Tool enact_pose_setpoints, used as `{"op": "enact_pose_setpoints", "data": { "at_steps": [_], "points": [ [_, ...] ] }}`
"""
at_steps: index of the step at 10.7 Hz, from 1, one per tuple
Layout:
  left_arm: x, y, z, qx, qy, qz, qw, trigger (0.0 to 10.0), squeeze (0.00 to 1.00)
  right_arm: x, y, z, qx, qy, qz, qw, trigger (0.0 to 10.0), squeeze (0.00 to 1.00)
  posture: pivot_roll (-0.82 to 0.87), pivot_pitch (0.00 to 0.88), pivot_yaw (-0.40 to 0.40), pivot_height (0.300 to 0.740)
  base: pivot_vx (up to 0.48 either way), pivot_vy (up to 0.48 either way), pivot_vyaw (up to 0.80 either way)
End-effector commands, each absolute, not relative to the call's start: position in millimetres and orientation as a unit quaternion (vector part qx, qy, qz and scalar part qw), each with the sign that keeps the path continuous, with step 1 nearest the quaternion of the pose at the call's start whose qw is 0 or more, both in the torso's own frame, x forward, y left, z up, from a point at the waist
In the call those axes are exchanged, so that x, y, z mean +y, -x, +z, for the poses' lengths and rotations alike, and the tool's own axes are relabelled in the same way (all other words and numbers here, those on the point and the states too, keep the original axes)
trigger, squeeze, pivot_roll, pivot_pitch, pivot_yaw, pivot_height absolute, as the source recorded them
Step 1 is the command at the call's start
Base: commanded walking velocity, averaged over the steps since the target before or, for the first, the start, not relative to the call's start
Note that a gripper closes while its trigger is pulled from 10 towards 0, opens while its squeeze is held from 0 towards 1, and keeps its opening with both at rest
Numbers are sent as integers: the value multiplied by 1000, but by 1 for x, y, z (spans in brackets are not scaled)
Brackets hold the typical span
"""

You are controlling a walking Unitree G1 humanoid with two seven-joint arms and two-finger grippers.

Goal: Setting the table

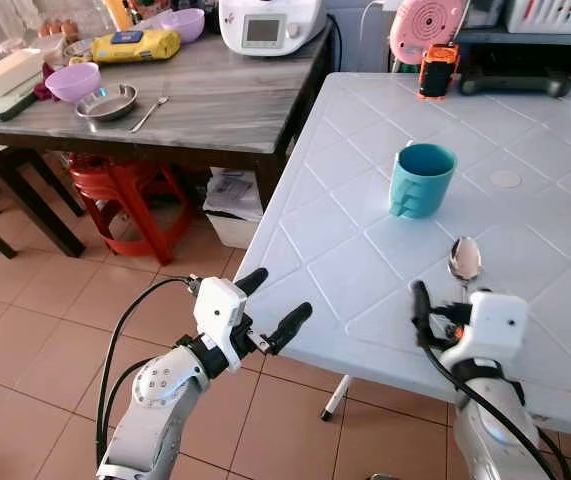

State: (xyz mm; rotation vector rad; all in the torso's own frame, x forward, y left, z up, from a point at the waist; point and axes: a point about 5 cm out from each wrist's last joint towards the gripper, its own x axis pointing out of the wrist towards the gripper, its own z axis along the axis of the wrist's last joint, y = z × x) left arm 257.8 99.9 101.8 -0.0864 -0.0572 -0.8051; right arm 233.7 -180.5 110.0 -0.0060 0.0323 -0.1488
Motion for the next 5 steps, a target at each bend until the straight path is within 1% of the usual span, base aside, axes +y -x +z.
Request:
{"op": "enact_pose_setpoints", "data": {
  "at_steps": [1, 5],
  "points": [
    [103, -259, 104, -30, 36, -393, 918, 10000, 0, -179, -232, 114, 11, 2, -76, 997, 10000, 0, -189, 122, 136, 740, 0, 0, 0],
    [100, -259, 102, -28, 38, -401, 915, 10000, 0, -180, -232, 103, 43, -22, -84, 995, 10000, 0, -196, 121, 140, 740, 0, 0, 0]
  ]
}}
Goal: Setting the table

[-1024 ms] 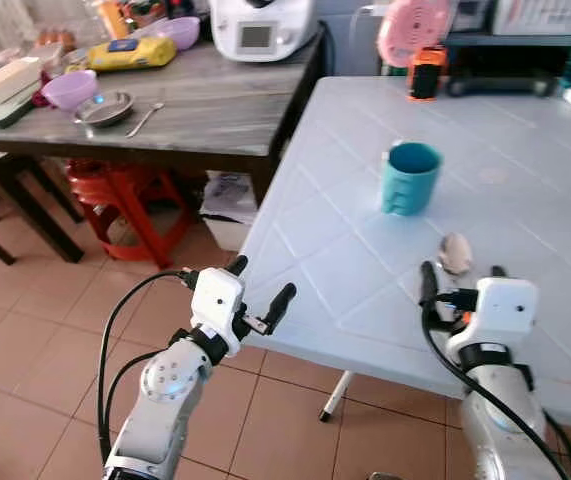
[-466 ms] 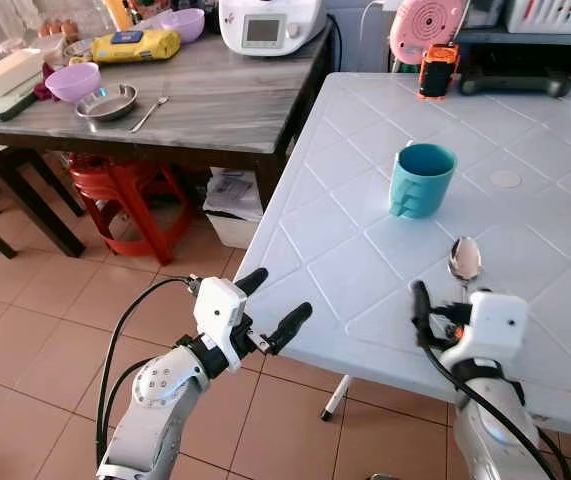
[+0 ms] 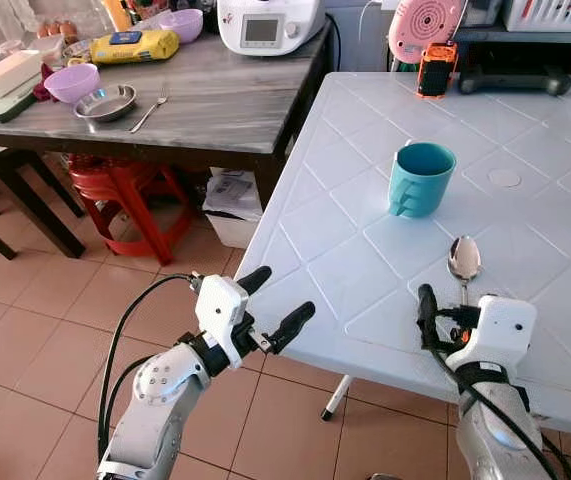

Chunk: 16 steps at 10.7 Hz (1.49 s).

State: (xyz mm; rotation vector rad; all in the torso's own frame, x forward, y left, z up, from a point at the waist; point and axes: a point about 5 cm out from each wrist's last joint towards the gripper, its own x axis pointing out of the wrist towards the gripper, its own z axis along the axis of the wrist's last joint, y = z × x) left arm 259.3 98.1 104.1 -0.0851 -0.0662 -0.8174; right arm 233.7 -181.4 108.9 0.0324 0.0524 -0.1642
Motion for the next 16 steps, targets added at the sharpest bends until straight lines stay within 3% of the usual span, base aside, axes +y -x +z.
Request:
{"op": "enact_pose_setpoints", "data": {
  "at_steps": [1, 2, 7, 16],
  "points": [
    [98, -258, 103, -29, 39, -403, 914, 10000, 0, -182, -234, 100, 55, -27, -88, 994, 5843, 0, -195, 121, 137, 740, 0, 0, 0],
    [97, -258, 104, -34, 45, -409, 911, 10000, 0, -186, -234, 95, 78, -30, -98, 992, 0, 0, -194, 120, 133, 740, 0, 0, 0],
    [88, -255, 109, -30, 60, -466, 882, 10000, 0, -192, -232, 86, 128, -33, -103, 986, 0, 0, -204, 115, 123, 740, 0, 0, 0],
    [99, -262, 112, -32, -34, -507, 861, 10000, 0, -193, -235, 77, 183, -63, -99, 976, 0, 0, -200, 116, 120, 740, 0, 0, 0]
  ]
}}
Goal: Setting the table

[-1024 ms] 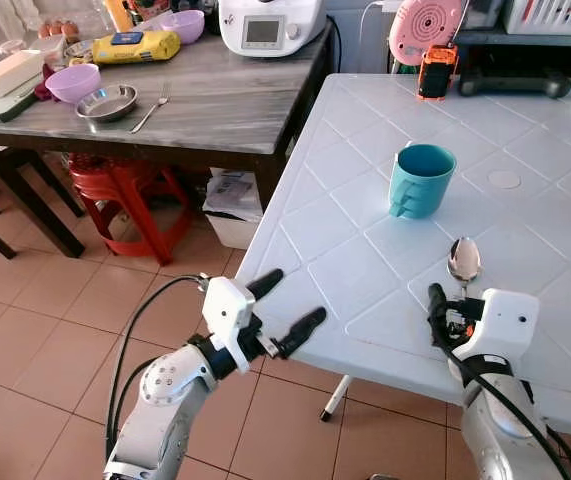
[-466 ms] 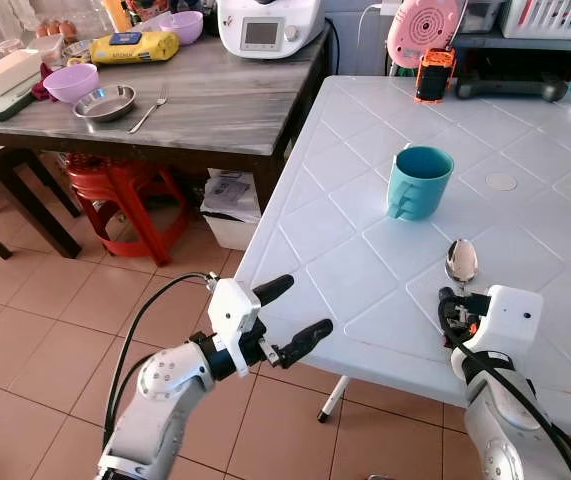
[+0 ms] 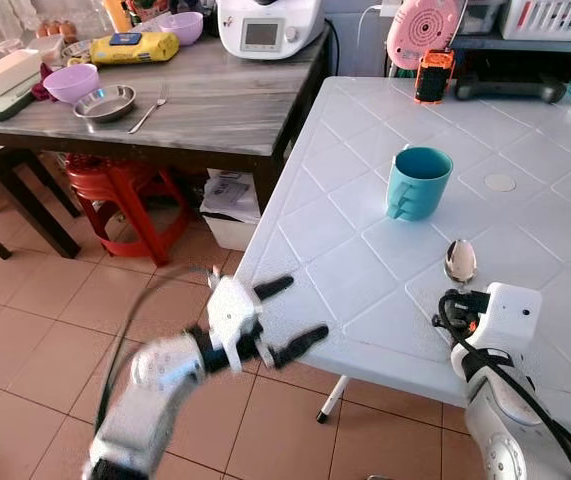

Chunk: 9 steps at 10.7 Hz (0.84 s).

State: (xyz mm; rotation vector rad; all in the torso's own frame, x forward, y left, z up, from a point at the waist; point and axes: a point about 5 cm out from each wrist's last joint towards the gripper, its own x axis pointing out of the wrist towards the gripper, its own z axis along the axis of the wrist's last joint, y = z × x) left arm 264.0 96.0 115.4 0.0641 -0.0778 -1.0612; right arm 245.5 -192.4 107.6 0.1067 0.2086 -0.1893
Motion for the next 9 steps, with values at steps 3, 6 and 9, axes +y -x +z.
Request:
{"op": "enact_pose_setpoints", "data": {
  "at_steps": [3, 6, 9],
  "points": [
    [101, -263, 111, -28, -50, -510, 858, 10000, 0, -192, -238, 77, 189, -65, -94, 975, 0, 0, -198, 117, 123, 740, 0, 0, 0],
    [99, -265, 113, -30, -55, -512, 857, 10000, 0, -189, -239, 79, 179, -75, -96, 976, 0, 0, -199, 116, 124, 740, 0, 0, 0],
    [106, -269, 113, -48, -41, -461, 885, 10000, 0, -175, -247, 115, 63, -79, -64, 993, 0, 0, -199, 112, 125, 740, 0, 0, 0]
  ]
}}
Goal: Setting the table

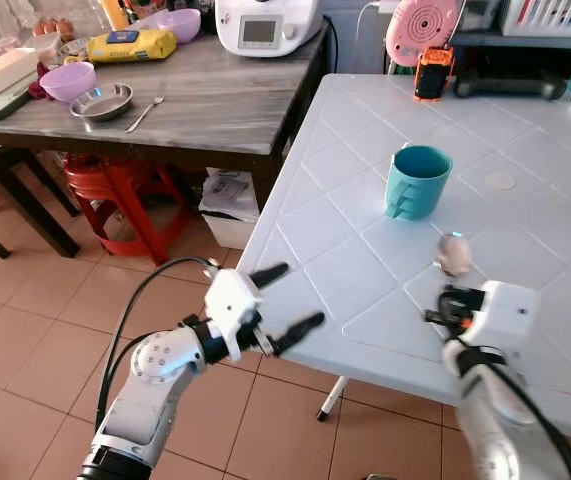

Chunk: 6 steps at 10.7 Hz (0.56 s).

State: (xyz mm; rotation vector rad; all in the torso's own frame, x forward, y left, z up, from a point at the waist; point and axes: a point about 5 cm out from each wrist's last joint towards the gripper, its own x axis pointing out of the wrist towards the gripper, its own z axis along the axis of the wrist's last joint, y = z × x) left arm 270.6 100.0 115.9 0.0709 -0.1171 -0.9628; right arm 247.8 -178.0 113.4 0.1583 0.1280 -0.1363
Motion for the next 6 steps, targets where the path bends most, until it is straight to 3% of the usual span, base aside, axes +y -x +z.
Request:
{"op": "enact_pose_setpoints", "data": {
  "at_steps": [1, 5, 6],
  "points": [
    [108, -273, 111, -51, -25, -432, 900, 10000, 0, -167, -249, 128, 24, -79, -38, 996, 0, 0, -196, 110, 125, 740, 0, 0, 0],
    [124, -296, 114, -55, -12, -306, 950, 10000, 0, -161, -256, 163, -81, -14, -19, 996, 0, 0, -191, 107, 125, 740, 0, 0, 0],
    [131, -305, 113, -40, 0, -252, 967, 10000, 0, -159, -258, 168, -97, 5, -11, 995, 9725, 0, -194, 98, 132, 740, 0, 0, 0]
  ]
}}
